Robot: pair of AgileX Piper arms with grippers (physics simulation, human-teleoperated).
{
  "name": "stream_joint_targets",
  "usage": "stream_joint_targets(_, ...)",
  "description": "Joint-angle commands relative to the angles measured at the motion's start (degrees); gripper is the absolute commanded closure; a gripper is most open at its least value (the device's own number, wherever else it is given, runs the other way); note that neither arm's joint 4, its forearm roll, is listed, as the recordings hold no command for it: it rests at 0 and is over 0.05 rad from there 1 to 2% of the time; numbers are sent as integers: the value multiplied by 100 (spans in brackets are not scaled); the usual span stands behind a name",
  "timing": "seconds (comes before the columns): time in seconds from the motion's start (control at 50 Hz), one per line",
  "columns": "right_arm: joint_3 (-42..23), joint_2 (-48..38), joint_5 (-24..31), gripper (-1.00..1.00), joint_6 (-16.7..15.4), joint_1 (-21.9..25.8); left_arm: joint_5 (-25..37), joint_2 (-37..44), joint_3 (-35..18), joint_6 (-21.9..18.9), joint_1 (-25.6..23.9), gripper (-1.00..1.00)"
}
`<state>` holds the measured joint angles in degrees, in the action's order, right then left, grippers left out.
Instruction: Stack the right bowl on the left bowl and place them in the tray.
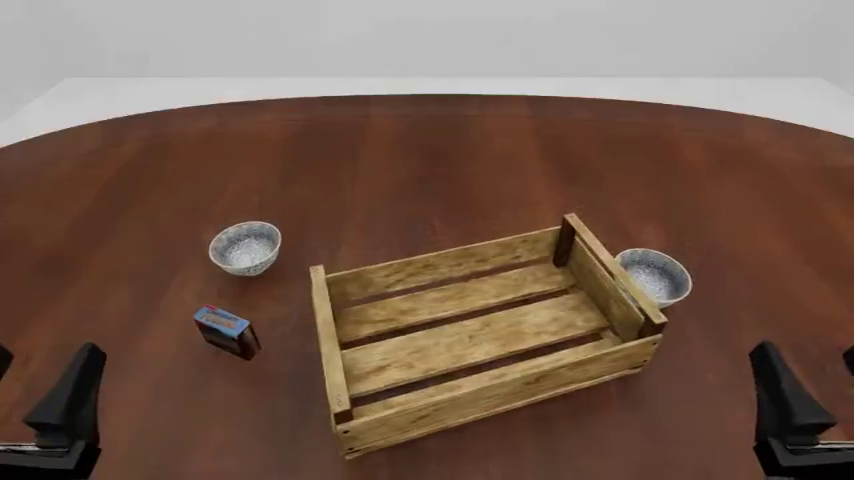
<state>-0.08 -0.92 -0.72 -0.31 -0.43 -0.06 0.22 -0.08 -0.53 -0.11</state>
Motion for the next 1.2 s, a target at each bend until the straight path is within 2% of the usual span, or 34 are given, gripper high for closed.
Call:
stream_joint_targets(0.02,-9,-563,-379,-100,-365,-454,-22,31,-5,37,15,-100)
stream_joint_targets(0.08,-106,-600,-295,-100,-217,-272,-87,130,5,40,37,-100)
stream_joint_targets(0.1,-189,-905,-391,-100,-128,-244,-66,105,5,50,28,-100)
stream_joint_targets(0.24,-901,-1475,-134,-100,-95,-291,-148,240,6,128,-3,-100)
stream_joint_targets(0.34,-1427,-2263,-110,-100,-400,-335,-100,179,6,125,-1,-100)
stream_joint_targets(0.44,-1994,-3081,89,-100,-424,-167,-119,202,6,135,-5,-100)
stream_joint_targets(0.48,-2199,-3340,160,-100,-554,-151,-122,207,6,132,-1,-100)
stream_joint_targets(0.5,-2354,-3647,200,-100,-492,-280,-115,199,6,137,-5,-100)
stream_joint_targets(0.52,-2496,-3848,254,-100,-518,-212,-121,206,6,144,-8,-100)
stream_joint_targets(0.56,-2770,-4312,335,-100,-264,-326,-193,300,7,150,7,-100)
stream_joint_targets(0.62,-3197,-4690,662,-100,-66,-191,-261,395,2,160,-5,-100)
stream_joint_targets(0.74,-3868,-5523,1125,-100,-173,-434,-286,415,2,202,29,-100)
stream_joint_targets(0.8,-4080,-5845,1295,-100,-419,-513,-332,467,2,244,37,-100)
stream_joint_targets(0.82,-4186,-5975,1398,-100,-289,-456,-316,436,7,255,31,-100)
stream_joint_targets(0.88,-4457,-6324,1615,-100,-233,-401,-262,355,7,177,17,-100)
stream_joint_targets(0.92,-4719,-6558,1714,-100,-345,-555,-279,373,3,63,47,-100)
stream_joint_targets(1.02,-5147,-7072,2050,-100,-247,-493,-344,418,7,137,98,-100)
stream_joint_targets(1.06,-5351,-7259,2158,-100,-388,-601,-336,397,7,153,136,-100)
stream_joint_targets(1.1,-5505,-7398,2265,-100,-355,-598,-281,334,7,175,101,-100)
stream_joint_targets(1.18,-5798,-7714,2394,-100,-545,-782,-182,204,6,196,79,-100)
stream_joint_targets(1.2,-5830,-7757,2425,-100,-484,-727,-164,181,6,164,85,-100)
